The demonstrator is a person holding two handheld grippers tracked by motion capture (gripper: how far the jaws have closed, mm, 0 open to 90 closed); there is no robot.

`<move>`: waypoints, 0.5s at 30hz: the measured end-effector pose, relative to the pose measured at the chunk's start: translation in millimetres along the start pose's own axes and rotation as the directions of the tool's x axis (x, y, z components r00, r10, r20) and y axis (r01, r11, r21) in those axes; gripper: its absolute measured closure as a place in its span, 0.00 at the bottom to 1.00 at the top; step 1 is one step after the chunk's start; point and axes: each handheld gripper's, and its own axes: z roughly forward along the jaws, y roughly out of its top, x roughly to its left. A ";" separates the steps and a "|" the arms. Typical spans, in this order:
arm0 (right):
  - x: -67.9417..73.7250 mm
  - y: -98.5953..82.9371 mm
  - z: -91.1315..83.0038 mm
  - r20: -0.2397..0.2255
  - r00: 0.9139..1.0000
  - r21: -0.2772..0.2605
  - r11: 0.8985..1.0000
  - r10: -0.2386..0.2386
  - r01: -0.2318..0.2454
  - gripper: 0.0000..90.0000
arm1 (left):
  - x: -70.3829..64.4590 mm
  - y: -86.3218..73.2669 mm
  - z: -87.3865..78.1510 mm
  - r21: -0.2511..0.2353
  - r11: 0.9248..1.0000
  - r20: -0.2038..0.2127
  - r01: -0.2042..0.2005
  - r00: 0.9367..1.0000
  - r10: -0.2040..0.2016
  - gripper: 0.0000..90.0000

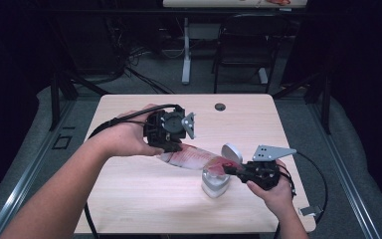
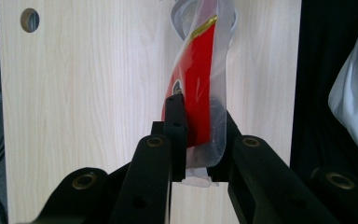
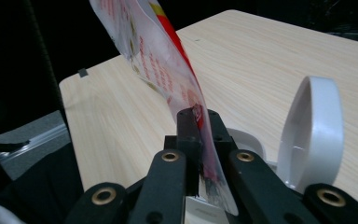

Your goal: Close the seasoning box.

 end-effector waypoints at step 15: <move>-0.5 -0.1 2.4 -0.007 1.000 0.005 1.000 0.004 -0.004 0.98 | -0.6 1.1 0.0 0.011 1.000 -0.007 0.000 1.000 0.000 0.90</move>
